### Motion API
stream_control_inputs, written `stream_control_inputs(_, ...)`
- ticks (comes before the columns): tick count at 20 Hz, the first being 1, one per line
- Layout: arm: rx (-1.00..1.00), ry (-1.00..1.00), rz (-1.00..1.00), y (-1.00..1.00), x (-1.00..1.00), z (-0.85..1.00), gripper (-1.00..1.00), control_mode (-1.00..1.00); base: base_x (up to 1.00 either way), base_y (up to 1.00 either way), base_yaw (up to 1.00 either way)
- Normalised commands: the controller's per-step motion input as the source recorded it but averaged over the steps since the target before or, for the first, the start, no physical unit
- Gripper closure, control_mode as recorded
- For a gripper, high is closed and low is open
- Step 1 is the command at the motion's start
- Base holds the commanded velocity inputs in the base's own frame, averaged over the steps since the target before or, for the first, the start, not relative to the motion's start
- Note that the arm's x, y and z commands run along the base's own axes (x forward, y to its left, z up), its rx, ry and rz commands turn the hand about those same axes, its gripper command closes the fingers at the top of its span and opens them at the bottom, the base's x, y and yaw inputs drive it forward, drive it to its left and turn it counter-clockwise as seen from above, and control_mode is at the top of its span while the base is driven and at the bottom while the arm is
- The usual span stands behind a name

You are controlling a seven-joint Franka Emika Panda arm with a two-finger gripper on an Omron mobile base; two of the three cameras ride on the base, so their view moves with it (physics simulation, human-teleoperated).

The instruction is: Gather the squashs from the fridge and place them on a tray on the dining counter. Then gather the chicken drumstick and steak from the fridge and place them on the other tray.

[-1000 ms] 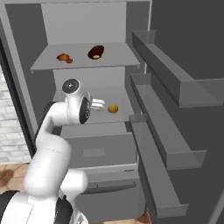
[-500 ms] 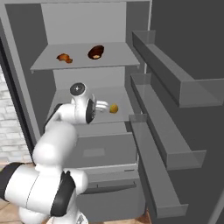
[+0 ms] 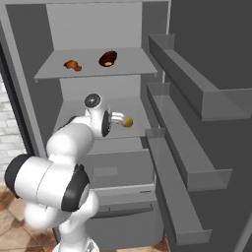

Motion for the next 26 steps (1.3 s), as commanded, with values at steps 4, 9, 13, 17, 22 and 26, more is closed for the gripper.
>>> stream_control_inputs(4,0.0,0.0,0.0,-0.05,0.33,0.0,-1.0,-1.0,0.0,0.0,0.0)
stream_control_inputs(9,0.0,0.0,-0.01,-0.08,0.23,0.0,-1.0,-1.0,0.0,0.0,0.0)
stream_control_inputs(13,0.0,0.0,-0.03,-0.06,0.16,0.0,-1.0,-1.0,0.0,0.0,0.0)
stream_control_inputs(17,0.0,0.01,-0.03,-0.06,0.1,-0.01,-1.0,-1.0,0.0,0.0,0.0)
stream_control_inputs(22,0.0,0.02,-0.02,-0.05,0.06,-0.13,-1.0,-1.0,0.0,0.0,0.0)
stream_control_inputs(26,0.0,0.01,-0.01,-0.04,0.02,-0.22,-1.0,-1.0,0.0,0.0,0.0)
